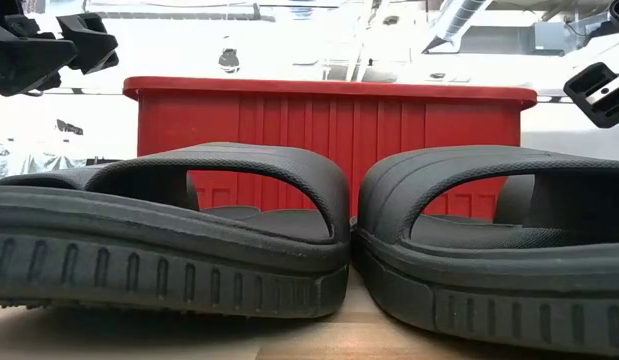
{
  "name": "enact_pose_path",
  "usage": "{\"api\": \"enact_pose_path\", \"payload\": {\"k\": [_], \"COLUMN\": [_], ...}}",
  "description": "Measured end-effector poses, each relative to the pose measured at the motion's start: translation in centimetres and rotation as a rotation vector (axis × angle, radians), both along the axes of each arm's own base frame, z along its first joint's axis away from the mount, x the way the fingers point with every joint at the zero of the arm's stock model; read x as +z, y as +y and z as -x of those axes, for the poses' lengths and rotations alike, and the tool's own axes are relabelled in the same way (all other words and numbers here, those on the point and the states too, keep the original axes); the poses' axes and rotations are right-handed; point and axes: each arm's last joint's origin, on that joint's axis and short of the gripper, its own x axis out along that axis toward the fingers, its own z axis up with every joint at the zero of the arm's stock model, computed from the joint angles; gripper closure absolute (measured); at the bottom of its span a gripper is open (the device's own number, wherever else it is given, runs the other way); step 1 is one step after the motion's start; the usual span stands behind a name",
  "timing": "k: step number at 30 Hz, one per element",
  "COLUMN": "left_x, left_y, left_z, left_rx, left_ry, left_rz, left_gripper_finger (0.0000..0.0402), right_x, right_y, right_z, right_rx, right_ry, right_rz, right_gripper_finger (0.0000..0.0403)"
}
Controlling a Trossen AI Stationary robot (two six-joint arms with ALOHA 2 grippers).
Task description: Pick and place slides into bin
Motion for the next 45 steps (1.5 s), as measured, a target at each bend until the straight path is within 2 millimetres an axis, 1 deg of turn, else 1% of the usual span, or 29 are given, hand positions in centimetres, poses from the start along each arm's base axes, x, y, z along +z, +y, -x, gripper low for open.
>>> {"api": "enact_pose_path", "payload": {"k": [12,19,23,30,32,34,39,42,45], "left_x": [0.0,0.3,0.3,0.4,0.7,1.1,2.4,2.9,3.4], "left_y": [0.0,-0.1,-0.1,-0.1,-0.1,-0.2,-0.3,-0.5,-0.5], "left_z": [0.0,0.1,0.0,0.1,0.1,0.2,0.5,0.7,0.8], "left_rx": [-0.001,-0.050,-0.052,-0.070,-0.079,-0.105,-0.229,-0.276,-0.264], "left_ry": [0.004,0.042,0.072,0.079,0.044,0.021,-0.009,-0.026,-0.017], "left_rz": [0.013,0.239,0.326,0.358,0.371,0.422,0.647,0.689,0.722], "left_gripper_finger": [0.0183,0.0183,0.0183,0.0183,0.0183,0.0183,0.0183,0.0183,0.0183], "right_x": [0.0,0.0,0.0,0.0,0.0,0.0,0.0,0.0,0.0], "right_y": [0.0,0.0,0.0,0.0,0.0,0.0,0.0,0.0,0.0], "right_z": [0.0,0.0,0.0,0.0,0.0,0.0,0.0,0.0,0.0], "right_rx": [0.000,0.000,0.001,0.000,0.000,0.000,0.000,0.000,0.000], "right_ry": [0.000,0.000,0.000,0.000,0.000,0.000,0.000,0.000,0.000], "right_rz": [0.000,0.000,0.000,0.000,0.000,0.000,0.000,0.000,0.000], "right_gripper_finger": [0.0381,0.0381,0.0381,0.0381,0.0381,0.0381,0.0381,0.0381,0.0381]}}
